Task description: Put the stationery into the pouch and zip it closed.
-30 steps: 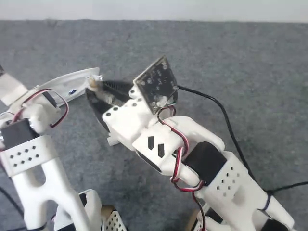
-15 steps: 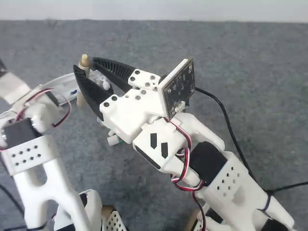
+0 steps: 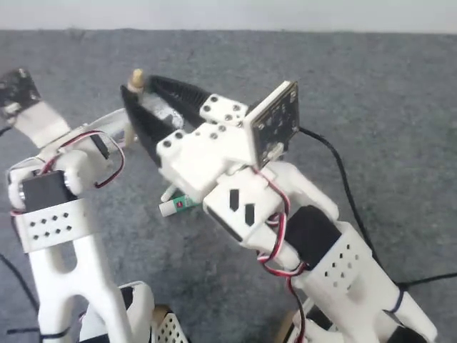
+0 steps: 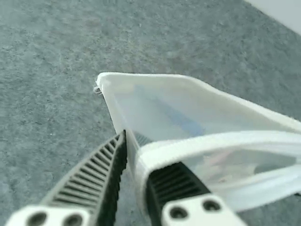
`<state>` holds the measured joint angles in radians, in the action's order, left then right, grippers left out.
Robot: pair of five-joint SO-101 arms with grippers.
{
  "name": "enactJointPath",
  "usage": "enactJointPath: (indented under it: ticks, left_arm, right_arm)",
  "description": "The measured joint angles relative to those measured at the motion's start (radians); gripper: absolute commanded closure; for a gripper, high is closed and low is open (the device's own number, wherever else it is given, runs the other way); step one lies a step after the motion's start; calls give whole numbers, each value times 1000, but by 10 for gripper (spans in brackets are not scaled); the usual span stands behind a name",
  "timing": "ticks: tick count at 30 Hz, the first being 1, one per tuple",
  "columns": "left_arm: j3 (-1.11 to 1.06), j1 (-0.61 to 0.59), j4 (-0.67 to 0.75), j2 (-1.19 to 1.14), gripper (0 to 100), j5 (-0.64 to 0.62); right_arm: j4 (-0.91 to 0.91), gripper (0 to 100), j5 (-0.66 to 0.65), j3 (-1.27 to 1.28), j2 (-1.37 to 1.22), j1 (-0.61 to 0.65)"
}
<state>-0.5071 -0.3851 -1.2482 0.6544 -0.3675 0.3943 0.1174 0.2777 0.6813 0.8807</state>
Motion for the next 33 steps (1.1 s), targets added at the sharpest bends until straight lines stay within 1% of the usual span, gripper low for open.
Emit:
enactJointPath:
  ticks: [5,8,12,17,19,22,29,33]
  left_arm:
    - [0,12,0,0,989,3]
    - [0,40,0,0,989,23]
    - [0,58,0,0,989,31]
    - [0,58,0,0,989,31]
    - [0,58,0,0,989,31]
    - [0,58,0,0,989,31]
    - [0,58,0,0,989,32]
    - [0,58,0,0,989,37]
  right_arm:
    - [0,993,0,0,0,-26]
    - [-41,993,-35,15,0,-26]
    - [-187,993,-58,117,0,-29]
    - [-422,993,-187,259,-2,-31]
    - [-480,993,-230,290,-2,-32]
    - [-489,993,-267,307,-2,-5]
    - [-473,993,-272,308,17,-2]
    - [-381,993,-272,308,72,2]
